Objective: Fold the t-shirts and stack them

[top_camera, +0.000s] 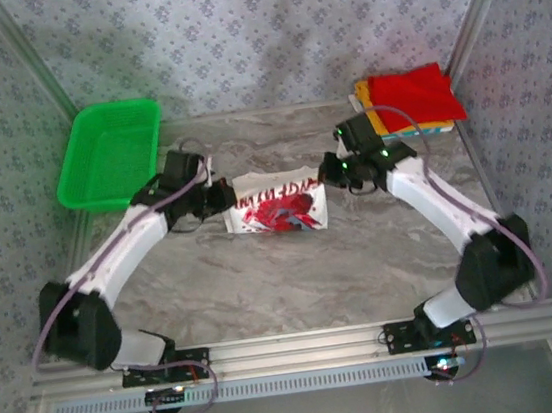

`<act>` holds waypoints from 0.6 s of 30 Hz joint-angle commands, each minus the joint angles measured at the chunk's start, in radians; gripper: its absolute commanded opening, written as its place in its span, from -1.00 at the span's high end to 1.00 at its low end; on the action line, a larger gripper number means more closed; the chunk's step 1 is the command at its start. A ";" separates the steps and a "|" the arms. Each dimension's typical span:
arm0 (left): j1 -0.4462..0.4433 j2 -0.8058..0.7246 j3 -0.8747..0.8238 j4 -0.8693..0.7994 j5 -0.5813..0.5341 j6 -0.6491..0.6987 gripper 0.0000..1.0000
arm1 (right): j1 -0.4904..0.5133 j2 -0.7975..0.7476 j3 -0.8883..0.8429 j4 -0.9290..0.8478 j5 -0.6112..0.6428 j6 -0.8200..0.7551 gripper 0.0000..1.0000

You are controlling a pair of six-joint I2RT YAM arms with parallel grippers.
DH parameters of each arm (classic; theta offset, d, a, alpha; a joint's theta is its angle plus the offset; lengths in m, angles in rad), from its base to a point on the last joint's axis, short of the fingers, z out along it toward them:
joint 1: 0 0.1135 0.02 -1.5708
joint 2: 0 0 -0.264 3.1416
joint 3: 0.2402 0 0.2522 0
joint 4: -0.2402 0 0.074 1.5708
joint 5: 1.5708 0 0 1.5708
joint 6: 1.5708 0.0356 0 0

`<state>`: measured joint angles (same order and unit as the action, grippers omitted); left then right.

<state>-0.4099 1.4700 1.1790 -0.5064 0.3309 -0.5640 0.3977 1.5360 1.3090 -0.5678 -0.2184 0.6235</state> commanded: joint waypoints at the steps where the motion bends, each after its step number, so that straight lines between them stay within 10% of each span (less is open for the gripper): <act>1: 0.073 0.163 0.134 -0.047 0.053 0.122 0.57 | -0.043 0.204 0.174 0.019 -0.008 -0.099 0.88; 5: 0.155 0.389 0.345 -0.097 -0.023 0.144 -0.20 | -0.076 0.477 0.463 -0.066 -0.052 -0.110 0.09; 9: 0.165 0.456 0.577 -0.237 -0.146 0.170 -0.25 | -0.081 0.555 0.661 -0.178 -0.061 -0.129 -0.15; 14: 0.077 0.236 0.381 -0.093 -0.220 0.162 -0.11 | -0.054 0.314 0.374 0.001 -0.108 -0.134 -0.04; 18: -0.024 0.099 0.074 0.220 -0.101 0.038 0.13 | -0.017 0.186 0.060 0.215 -0.245 -0.046 0.86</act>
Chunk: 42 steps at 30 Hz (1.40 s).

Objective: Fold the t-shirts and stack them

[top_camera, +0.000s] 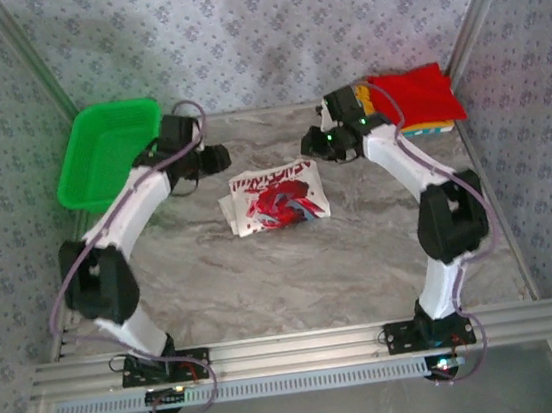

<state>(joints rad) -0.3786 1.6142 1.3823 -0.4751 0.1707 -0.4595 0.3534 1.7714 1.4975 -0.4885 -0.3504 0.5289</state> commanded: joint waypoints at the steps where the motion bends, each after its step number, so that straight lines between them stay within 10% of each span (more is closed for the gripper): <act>1: -0.085 -0.052 -0.193 0.262 0.062 -0.091 0.19 | 0.045 -0.050 -0.163 0.159 -0.133 0.057 0.94; 13: -0.110 0.220 -0.441 0.549 0.023 -0.189 0.47 | 0.013 0.206 -0.296 0.375 -0.187 0.069 1.00; 24: -0.104 0.132 -0.400 0.397 -0.035 -0.188 0.32 | -0.007 0.140 -0.352 0.338 -0.199 0.089 1.00; 30: -0.091 0.044 -0.325 0.237 -0.132 -0.191 0.07 | -0.044 0.046 -0.297 0.229 -0.165 0.070 0.35; 33: -0.047 0.069 -0.338 0.218 -0.130 -0.239 -0.58 | -0.065 0.060 -0.233 0.154 -0.100 -0.006 -0.18; 42: -0.036 0.215 -0.320 0.282 -0.052 -0.212 -0.50 | -0.084 0.215 -0.102 0.064 -0.039 -0.083 -0.56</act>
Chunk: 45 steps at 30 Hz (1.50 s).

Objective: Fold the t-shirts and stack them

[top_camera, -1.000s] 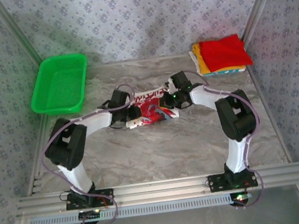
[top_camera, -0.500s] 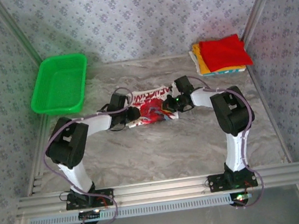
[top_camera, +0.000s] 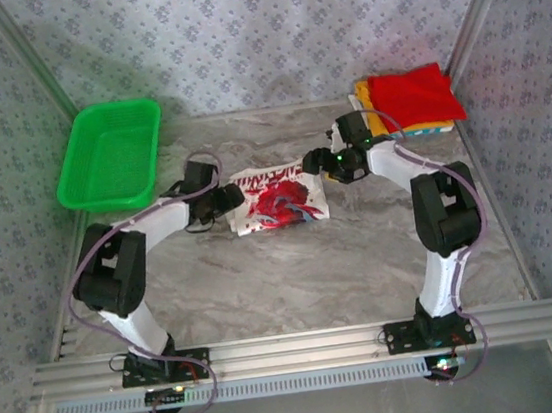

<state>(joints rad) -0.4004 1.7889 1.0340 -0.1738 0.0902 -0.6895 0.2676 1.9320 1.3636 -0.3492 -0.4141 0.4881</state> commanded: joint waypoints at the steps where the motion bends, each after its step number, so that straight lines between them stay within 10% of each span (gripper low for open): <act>1: -0.020 0.053 0.034 -0.004 0.043 0.029 -0.48 | 0.002 0.066 0.038 -0.077 0.029 -0.043 -0.57; 15: -0.087 0.141 0.122 0.028 0.110 0.070 -0.02 | 0.065 0.168 0.056 0.016 -0.135 0.012 -0.48; 26: -0.093 0.144 0.124 0.048 0.120 0.065 0.00 | 0.096 0.208 0.108 0.090 -0.195 0.079 0.31; 31: -0.081 0.079 0.098 0.035 0.055 0.061 -0.37 | 0.078 0.212 0.123 0.084 -0.156 0.073 0.97; 45: 0.034 -0.525 -0.130 -0.075 -0.255 0.144 -0.95 | -0.023 0.279 0.459 -0.293 0.106 -0.234 1.00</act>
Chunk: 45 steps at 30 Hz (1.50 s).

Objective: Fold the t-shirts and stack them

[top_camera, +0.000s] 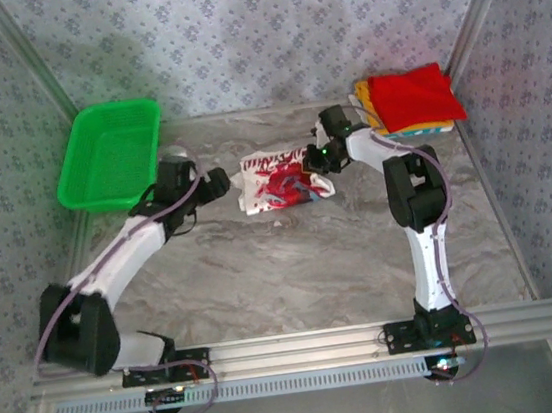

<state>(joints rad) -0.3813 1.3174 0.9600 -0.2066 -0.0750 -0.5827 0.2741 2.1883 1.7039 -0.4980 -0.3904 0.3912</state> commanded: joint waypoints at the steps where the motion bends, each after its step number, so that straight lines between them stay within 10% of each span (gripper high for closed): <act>1: 0.023 -0.074 -0.077 -0.037 -0.093 0.033 -0.96 | -0.040 0.045 0.190 -0.212 0.097 -0.184 1.00; 16: 0.039 0.001 -0.116 0.010 -0.021 -0.009 -0.96 | -0.150 0.178 0.767 -0.471 0.394 -0.587 1.00; 22: 0.038 0.023 -0.107 0.021 -0.002 0.003 -0.96 | -0.159 0.172 0.829 -0.375 0.567 -0.747 1.00; 45: 0.039 0.031 -0.121 0.000 -0.010 0.041 -0.96 | -0.247 0.165 0.986 -0.266 0.623 -0.915 1.00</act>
<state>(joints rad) -0.3424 1.3457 0.8211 -0.2001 -0.0902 -0.5640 0.0479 2.3638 2.6312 -0.8028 0.2176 -0.4908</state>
